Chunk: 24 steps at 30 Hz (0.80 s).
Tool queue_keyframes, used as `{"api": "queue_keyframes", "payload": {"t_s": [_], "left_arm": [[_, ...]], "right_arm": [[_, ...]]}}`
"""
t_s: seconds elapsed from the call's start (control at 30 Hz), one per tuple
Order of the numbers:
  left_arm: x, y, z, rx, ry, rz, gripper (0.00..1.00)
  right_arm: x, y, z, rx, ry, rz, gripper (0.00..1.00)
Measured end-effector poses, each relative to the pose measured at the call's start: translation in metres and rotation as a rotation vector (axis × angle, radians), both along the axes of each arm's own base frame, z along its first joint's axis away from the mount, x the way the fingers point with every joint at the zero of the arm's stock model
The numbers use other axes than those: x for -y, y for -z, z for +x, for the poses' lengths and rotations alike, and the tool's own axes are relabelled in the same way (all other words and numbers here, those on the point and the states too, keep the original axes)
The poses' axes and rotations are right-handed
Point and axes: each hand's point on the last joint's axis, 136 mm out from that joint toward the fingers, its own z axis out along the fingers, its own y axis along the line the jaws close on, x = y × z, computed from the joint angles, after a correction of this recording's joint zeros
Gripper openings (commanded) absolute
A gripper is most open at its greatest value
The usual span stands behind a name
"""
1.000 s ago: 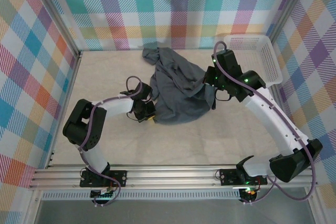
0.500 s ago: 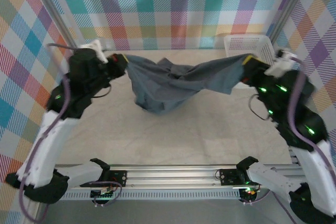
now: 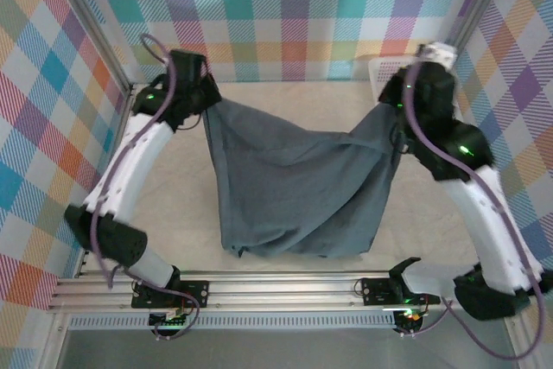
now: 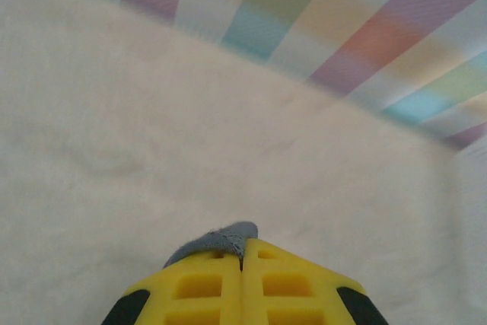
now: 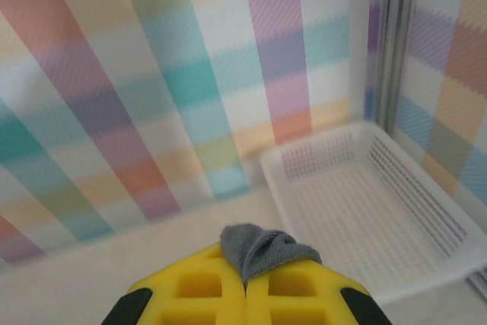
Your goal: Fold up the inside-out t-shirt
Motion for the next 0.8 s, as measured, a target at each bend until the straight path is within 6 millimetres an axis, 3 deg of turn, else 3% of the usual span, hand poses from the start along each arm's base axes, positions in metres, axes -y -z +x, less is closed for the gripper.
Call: {"api": "queue_keyframes", "payload": {"t_s": [0.07,0.13,0.2,0.27,0.37,0.53,0.67,0.8], "left_arm": [[0.003,0.059,0.009,-0.118,0.004,0.015,0.02],[0.006,0.116,0.010,-0.237,0.005,0.029,0.13],[0.008,0.159,0.010,-0.333,0.007,0.049,0.22],[0.008,0.186,0.012,-0.389,0.012,0.077,0.28],[0.000,0.198,0.005,-0.416,0.009,0.127,0.32],[-0.014,0.176,-0.025,-0.410,-0.010,0.211,0.30],[0.009,0.171,-0.056,-0.418,0.054,0.281,0.30],[0.032,0.198,-0.077,-0.479,0.103,0.343,0.31]], "right_arm": [[-0.005,0.047,0.018,-0.123,0.000,-0.055,0.00],[-0.006,0.097,0.031,-0.250,-0.001,-0.091,0.00],[-0.004,0.138,0.036,-0.356,-0.003,-0.102,0.00],[-0.004,0.168,0.037,-0.435,-0.012,-0.094,0.00],[-0.007,0.184,0.035,-0.483,-0.032,-0.065,0.00],[-0.015,0.179,0.032,-0.470,-0.065,-0.005,0.00],[-0.017,0.182,0.023,-0.474,-0.078,0.042,0.00],[-0.020,0.189,0.019,-0.490,-0.085,0.067,0.00]]}}
